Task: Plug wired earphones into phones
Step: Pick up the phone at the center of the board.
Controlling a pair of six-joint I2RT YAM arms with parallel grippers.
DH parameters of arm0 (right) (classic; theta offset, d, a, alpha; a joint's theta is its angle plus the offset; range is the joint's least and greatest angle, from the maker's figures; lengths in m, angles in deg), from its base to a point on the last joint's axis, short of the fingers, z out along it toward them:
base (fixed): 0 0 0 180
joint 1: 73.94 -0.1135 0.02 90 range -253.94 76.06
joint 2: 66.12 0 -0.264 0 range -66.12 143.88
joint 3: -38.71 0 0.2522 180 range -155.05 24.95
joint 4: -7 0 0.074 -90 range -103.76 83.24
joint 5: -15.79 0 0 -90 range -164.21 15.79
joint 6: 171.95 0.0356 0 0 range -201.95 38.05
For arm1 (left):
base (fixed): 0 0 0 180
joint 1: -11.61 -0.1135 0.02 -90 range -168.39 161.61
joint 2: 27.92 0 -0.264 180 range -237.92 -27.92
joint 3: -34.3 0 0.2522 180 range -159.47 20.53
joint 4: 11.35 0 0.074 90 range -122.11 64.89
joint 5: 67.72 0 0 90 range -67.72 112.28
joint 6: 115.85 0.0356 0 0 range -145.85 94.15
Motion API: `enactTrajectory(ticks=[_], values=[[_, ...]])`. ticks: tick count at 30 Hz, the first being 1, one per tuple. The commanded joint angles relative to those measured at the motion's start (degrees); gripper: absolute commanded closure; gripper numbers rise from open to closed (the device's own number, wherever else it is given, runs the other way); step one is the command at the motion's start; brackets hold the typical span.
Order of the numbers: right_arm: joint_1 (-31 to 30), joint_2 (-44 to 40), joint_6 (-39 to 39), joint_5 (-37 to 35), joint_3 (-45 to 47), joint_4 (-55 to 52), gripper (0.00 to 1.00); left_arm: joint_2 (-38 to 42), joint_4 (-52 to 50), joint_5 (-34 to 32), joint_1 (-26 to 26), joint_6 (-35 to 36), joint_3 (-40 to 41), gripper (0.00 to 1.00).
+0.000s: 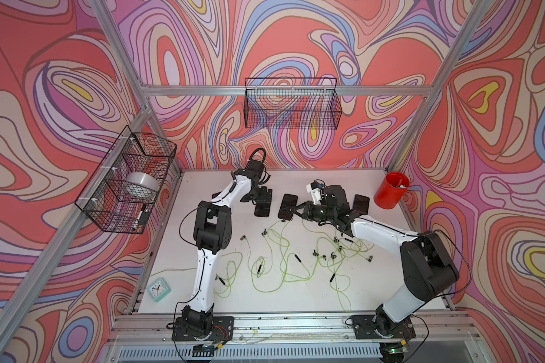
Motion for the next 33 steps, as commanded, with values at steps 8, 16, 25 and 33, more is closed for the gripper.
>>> enactTrajectory(ticks=[8,16,25,33], values=[[0.2,-1.7,-2.1,-3.3,3.1,-2.6,1.00,-9.1,-11.6,-1.5,1.9,7.4,-11.8,0.00],[0.2,-1.5,-2.1,-3.9,3.9,-2.2,1.00,-12.4,-13.2,-1.8,2.5,5.5,-13.6,0.08],[0.2,-1.5,-2.4,-4.5,4.2,-2.4,1.00,-17.4,-20.0,-5.6,3.6,3.6,-19.3,0.26],[0.2,-0.9,-2.5,-4.1,3.8,-1.8,1.00,-19.2,-22.6,-5.7,5.1,2.5,-19.1,0.28]])
